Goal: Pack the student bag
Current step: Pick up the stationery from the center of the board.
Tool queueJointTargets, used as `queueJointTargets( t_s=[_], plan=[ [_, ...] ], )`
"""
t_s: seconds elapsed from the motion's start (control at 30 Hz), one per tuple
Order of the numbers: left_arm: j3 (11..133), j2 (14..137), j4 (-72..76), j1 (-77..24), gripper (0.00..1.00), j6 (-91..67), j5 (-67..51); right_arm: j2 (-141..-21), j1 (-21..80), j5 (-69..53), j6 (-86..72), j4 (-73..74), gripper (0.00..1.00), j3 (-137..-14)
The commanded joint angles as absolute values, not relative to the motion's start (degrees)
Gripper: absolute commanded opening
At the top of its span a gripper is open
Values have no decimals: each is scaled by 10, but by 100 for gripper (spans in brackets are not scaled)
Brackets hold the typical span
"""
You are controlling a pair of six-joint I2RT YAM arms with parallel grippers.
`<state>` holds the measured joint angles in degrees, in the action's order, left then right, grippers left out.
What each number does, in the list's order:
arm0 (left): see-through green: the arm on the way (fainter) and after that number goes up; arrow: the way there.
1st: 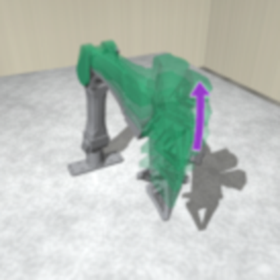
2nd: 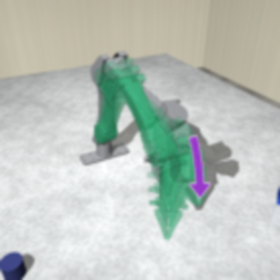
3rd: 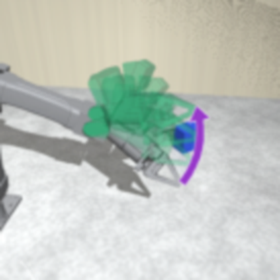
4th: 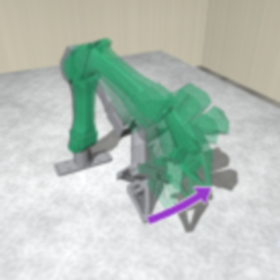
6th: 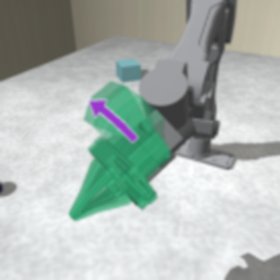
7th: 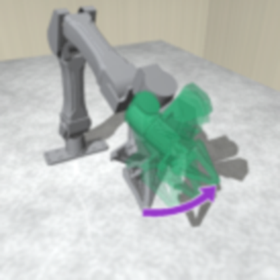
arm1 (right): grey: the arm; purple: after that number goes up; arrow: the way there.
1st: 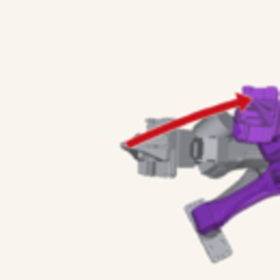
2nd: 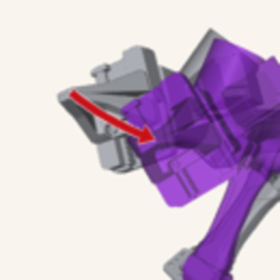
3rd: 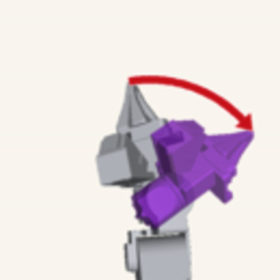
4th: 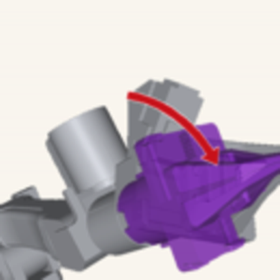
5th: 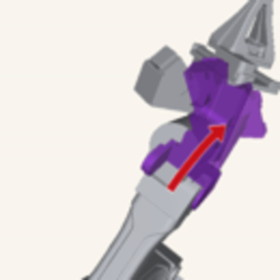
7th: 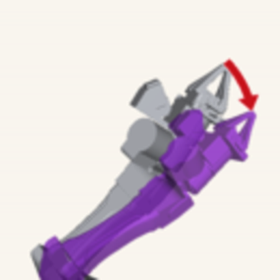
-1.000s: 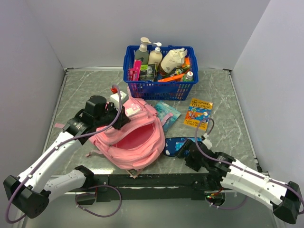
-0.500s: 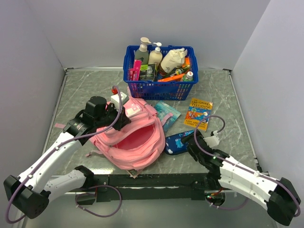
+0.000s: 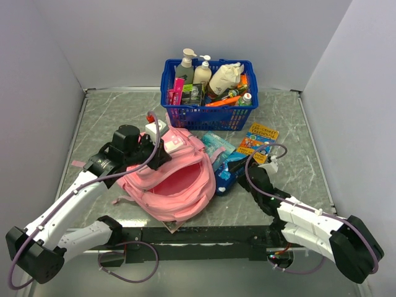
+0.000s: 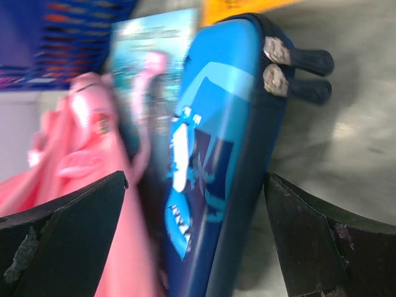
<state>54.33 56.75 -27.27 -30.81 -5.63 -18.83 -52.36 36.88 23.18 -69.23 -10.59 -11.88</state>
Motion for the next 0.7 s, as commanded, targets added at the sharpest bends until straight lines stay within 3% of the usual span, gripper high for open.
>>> queueJointTargets(
  t_s=[0.0, 0.2, 0.53, 0.67],
  plan=[
    [550, 574, -190, -299, 1, -46, -168, -519, 360, 193, -636, -225, 100, -144],
    [543, 573, -183, -299, 1, -46, -171, -563, 354, 163, -606, -176, 100, -179],
    [540, 575, -176, -299, 1, -48, -173, -687, 351, 75, -574, -287, 100, -191],
    [539, 575, -177, -297, 1, -48, -175, -695, 350, 76, -561, -274, 80, -200]
  ],
)
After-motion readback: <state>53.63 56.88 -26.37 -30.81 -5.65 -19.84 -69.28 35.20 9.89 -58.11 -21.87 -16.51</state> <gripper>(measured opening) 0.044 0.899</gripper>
